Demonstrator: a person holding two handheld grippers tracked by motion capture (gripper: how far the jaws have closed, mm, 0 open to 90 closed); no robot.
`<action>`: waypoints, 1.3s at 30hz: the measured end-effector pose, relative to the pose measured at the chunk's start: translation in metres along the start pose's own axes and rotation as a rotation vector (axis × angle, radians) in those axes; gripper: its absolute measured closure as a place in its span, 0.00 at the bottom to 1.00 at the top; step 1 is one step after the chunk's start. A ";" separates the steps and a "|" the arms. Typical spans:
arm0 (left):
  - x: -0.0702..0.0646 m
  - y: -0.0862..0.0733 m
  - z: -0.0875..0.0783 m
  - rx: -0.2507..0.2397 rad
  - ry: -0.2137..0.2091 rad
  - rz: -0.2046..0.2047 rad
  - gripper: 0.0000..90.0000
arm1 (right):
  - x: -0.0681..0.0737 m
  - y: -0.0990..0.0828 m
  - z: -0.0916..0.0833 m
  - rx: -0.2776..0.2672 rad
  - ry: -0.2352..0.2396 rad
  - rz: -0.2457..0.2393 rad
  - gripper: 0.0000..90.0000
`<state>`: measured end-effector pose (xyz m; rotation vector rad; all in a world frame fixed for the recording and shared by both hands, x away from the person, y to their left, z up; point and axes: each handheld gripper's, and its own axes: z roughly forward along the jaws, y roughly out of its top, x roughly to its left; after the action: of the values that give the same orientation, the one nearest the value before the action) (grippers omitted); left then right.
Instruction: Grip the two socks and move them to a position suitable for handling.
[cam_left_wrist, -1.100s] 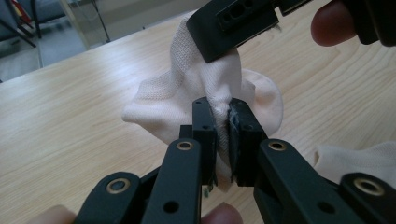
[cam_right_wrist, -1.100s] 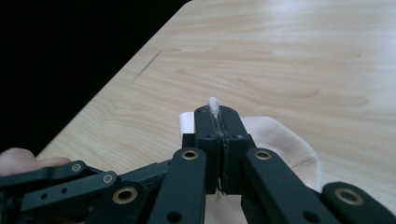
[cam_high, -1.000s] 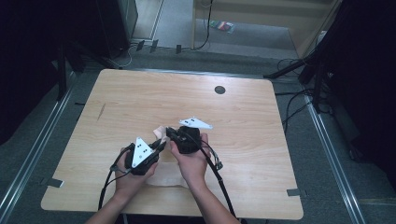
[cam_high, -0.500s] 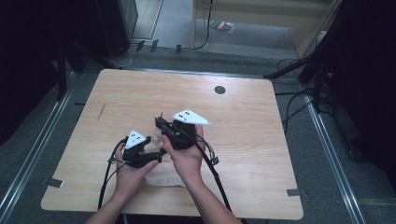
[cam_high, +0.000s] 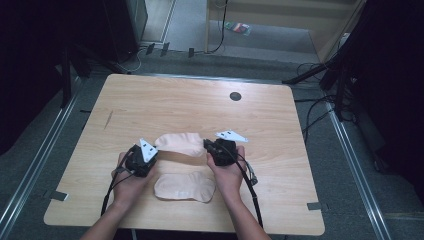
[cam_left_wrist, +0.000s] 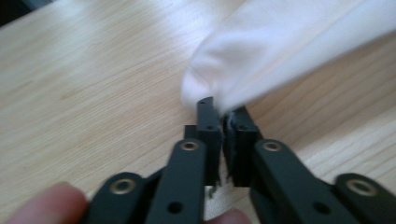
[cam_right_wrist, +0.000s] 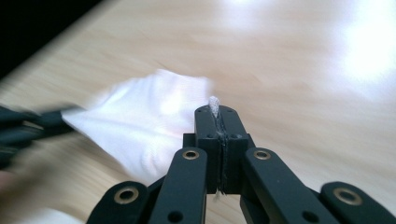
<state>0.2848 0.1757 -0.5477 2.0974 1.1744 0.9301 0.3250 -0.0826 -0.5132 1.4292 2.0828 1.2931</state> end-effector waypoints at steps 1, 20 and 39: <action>0.000 -0.001 0.001 0.009 -0.008 -0.006 0.88 | -0.005 -0.003 0.001 0.010 -0.021 -0.006 0.99; 0.027 0.026 0.018 -0.096 -0.318 -0.342 0.61 | -0.063 -0.019 -0.018 -0.049 -0.090 0.000 0.65; 0.014 0.045 0.029 -0.001 -0.344 -0.277 1.00 | -0.046 -0.014 -0.002 0.028 -0.078 -0.037 0.99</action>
<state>0.3351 0.1640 -0.5282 1.9317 1.2347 0.4231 0.3364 -0.1241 -0.5334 1.4226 2.0735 1.1795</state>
